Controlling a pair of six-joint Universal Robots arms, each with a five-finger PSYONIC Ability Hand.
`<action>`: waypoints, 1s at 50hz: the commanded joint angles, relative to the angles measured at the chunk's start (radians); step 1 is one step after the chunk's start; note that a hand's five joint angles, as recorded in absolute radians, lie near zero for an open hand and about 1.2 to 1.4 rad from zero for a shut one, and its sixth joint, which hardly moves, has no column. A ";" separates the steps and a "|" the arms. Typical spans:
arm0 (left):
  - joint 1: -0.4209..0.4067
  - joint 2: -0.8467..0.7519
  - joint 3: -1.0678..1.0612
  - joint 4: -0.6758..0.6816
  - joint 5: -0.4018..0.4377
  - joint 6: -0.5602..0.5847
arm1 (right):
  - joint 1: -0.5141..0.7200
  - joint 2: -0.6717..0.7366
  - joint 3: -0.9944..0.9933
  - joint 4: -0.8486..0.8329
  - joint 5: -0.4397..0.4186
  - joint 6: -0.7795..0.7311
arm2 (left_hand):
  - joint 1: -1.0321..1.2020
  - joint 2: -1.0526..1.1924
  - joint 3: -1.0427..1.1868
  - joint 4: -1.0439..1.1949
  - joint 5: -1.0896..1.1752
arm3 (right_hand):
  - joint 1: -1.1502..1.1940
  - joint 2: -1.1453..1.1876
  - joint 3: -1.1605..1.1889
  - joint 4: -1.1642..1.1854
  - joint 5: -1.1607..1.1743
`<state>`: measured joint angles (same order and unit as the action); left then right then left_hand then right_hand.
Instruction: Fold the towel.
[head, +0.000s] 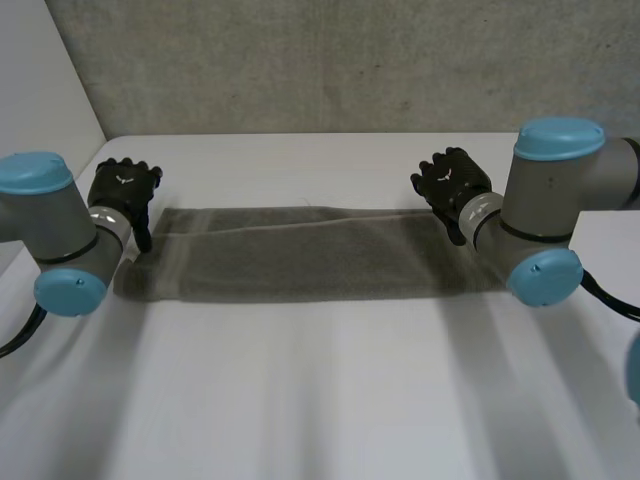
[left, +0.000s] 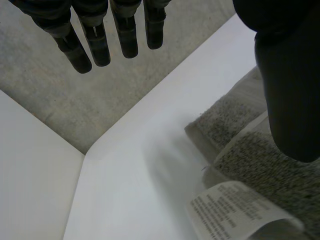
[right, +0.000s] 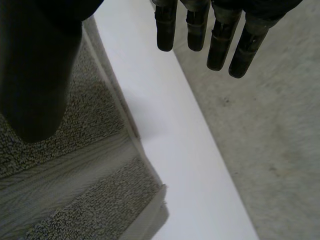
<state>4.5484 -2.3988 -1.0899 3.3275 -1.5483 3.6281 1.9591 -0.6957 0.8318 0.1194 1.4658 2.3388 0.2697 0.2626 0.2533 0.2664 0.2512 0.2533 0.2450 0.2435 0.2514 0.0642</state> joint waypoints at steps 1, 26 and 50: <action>0.004 -0.107 0.171 -0.123 0.046 0.027 | -0.029 0.202 -0.347 0.217 -0.032 0.097 | 0.011 0.018 0.027 0.014 -0.145 | 0.020 0.028 0.029 0.022 0.034; 0.020 -0.049 0.219 -0.359 0.137 -0.040 | -0.066 0.276 -0.437 0.437 -0.062 0.224 | 0.026 0.033 0.042 0.029 -0.130 | 0.131 0.139 0.141 0.133 0.146; 0.103 0.308 -0.493 -0.091 0.209 -0.060 | -0.174 -0.183 0.403 0.016 -0.110 0.225 | 0.117 0.124 0.133 0.120 -0.039 | 0.249 0.257 0.258 0.251 0.263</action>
<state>4.6495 -2.0429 -1.5702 3.2188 -1.3421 3.5677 1.8001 -0.8922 1.2060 0.1795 1.3492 2.5643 0.4188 0.4223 0.4194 0.4169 0.4267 0.4342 0.4369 0.4442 0.4496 0.2834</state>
